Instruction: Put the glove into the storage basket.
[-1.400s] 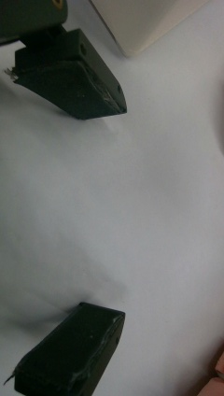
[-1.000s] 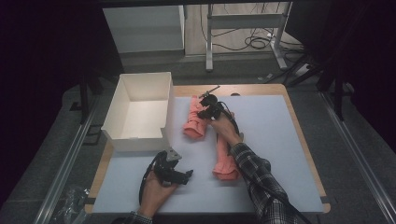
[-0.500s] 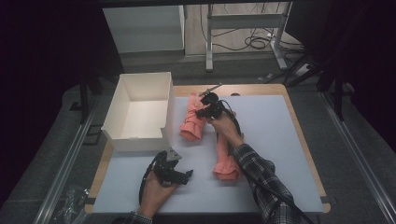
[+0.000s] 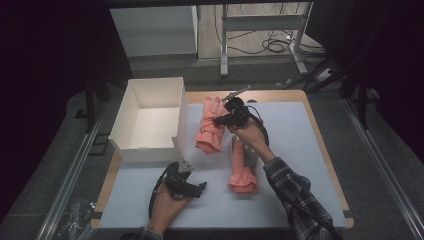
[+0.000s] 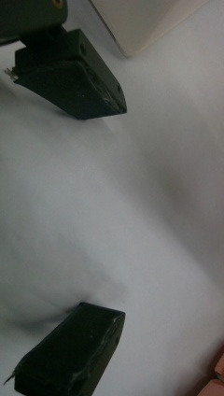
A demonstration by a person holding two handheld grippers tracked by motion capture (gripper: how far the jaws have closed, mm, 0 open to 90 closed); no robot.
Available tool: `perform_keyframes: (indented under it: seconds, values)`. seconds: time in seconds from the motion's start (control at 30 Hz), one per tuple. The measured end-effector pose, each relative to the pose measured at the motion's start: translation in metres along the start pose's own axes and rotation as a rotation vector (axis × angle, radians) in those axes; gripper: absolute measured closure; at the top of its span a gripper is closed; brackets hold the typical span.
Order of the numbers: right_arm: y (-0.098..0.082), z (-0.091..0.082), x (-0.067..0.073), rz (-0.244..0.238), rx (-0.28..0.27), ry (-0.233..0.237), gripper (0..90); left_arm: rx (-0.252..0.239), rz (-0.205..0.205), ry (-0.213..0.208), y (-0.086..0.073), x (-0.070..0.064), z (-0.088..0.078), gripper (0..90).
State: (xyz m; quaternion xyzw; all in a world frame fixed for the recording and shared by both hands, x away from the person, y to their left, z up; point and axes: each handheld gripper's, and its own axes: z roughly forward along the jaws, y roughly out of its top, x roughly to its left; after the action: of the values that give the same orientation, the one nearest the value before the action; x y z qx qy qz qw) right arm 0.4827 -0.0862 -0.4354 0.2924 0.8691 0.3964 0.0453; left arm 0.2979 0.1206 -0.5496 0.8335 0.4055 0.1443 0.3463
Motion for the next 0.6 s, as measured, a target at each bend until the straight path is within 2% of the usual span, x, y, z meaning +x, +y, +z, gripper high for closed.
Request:
perform_keyframes:
  seconds: [0.33,0.6]
  values:
    - [-0.011,-0.035,0.007,-0.005,-0.032,0.040,86.5,0.000,0.005,0.001,0.000,0.000,0.000,3.9]
    - [-0.028,-0.065,0.011,-0.015,-0.032,0.048,86.4,0.000,0.003,0.001,0.000,0.000,0.000,3.9]
